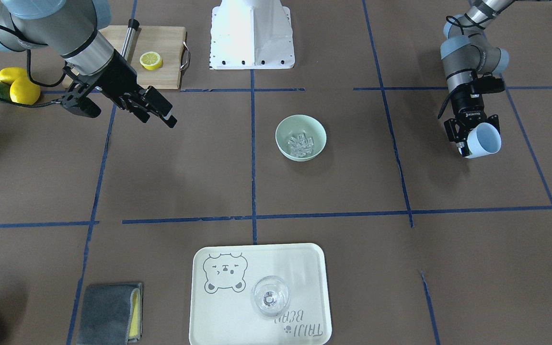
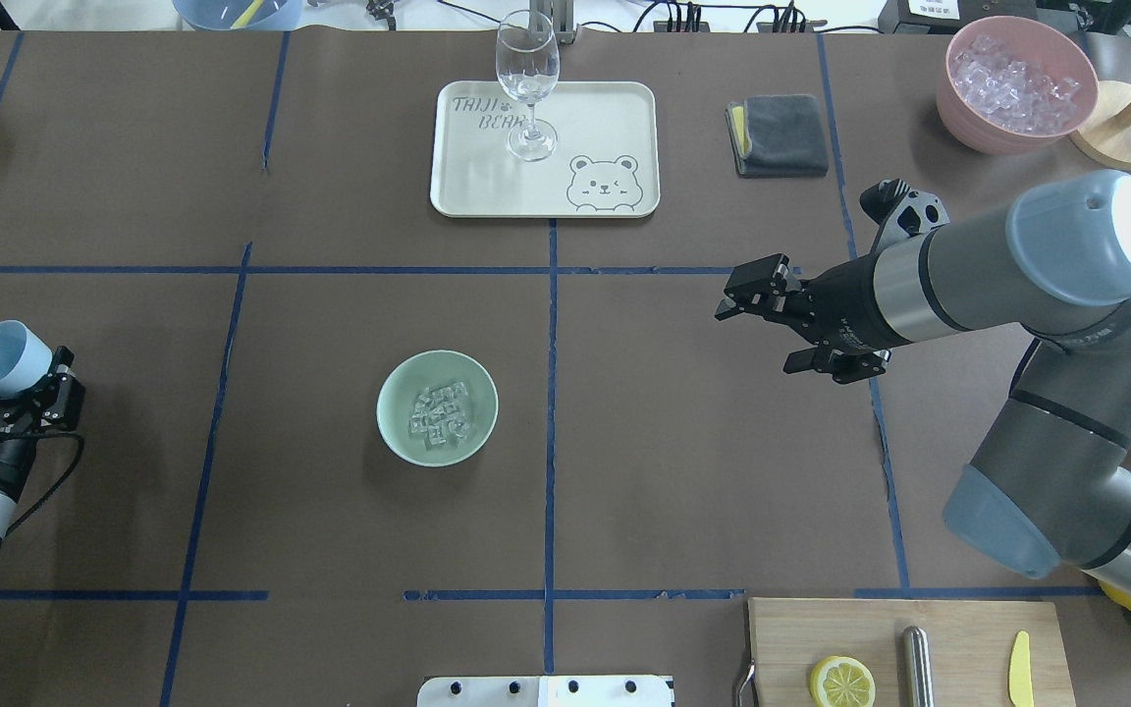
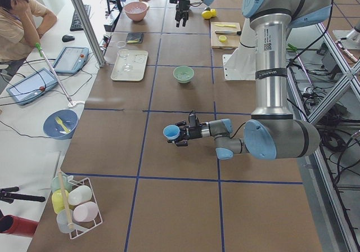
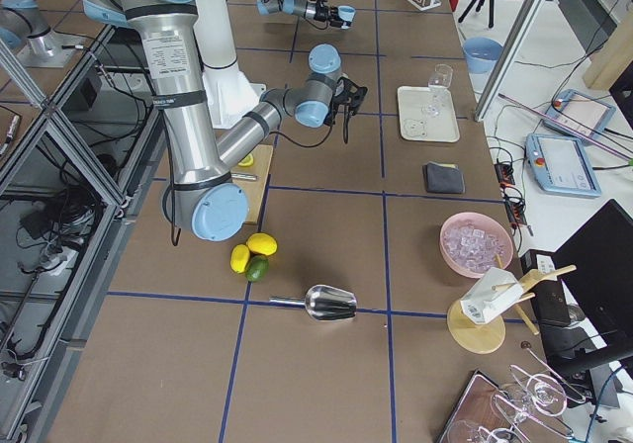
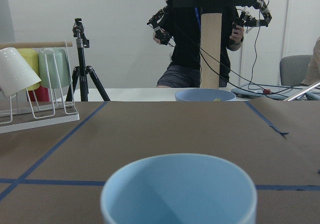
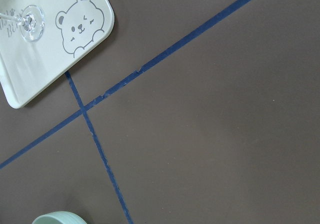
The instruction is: Pour ice into bowl
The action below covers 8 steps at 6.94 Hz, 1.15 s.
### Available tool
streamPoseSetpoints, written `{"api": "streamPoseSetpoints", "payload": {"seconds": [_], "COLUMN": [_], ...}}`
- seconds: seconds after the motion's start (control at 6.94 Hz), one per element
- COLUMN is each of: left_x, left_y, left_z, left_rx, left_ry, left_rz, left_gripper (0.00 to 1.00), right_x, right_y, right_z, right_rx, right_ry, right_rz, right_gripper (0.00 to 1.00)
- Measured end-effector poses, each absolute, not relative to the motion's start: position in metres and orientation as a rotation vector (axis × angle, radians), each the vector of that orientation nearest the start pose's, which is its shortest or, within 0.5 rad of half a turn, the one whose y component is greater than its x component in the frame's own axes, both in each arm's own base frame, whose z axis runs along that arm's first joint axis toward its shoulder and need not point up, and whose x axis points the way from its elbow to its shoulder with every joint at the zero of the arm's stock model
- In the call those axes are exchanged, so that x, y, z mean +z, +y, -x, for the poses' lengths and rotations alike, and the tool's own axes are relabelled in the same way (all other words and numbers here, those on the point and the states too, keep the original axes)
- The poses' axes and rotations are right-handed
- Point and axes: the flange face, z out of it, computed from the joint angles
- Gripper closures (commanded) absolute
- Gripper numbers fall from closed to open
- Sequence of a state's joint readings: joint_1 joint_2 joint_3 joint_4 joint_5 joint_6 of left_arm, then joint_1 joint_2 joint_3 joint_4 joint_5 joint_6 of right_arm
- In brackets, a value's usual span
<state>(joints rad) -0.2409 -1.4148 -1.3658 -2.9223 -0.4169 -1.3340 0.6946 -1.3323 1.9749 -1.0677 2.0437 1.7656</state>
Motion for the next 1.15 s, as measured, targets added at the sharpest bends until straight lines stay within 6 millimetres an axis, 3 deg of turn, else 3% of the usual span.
{"api": "streamPoseSetpoints", "payload": {"seconds": [0.29,0.43,0.58,0.72,1.15], "left_x": [0.6654,0.6676,0.6691,0.6695,0.6723], "left_y": [-0.3121,-0.3123,-0.312,-0.3117,-0.3101], "left_z": [-0.3276,-0.3277,-0.328,-0.3286,-0.3254], "left_rx": [-0.574,-0.574,-0.572,-0.569,-0.557], "left_ry": [0.585,0.578,0.574,0.573,0.563], "left_rz": [-1.243,-1.247,-1.249,-1.25,-1.25], "left_gripper": [0.96,0.76,0.49,0.0,0.0], "right_x": [0.2862,0.2867,0.2869,0.2871,0.2874], "right_y": [-0.4107,-0.4109,-0.411,-0.4109,-0.4109], "right_z": [0.3564,0.3568,0.3569,0.3569,0.3563], "right_rx": [0.509,0.509,0.509,0.509,0.51], "right_ry": [-1.203,-1.202,-1.201,-1.2,-1.2], "right_rz": [0.131,0.131,0.131,0.132,0.132], "right_gripper": [0.0,0.0,0.0,0.0,0.0]}}
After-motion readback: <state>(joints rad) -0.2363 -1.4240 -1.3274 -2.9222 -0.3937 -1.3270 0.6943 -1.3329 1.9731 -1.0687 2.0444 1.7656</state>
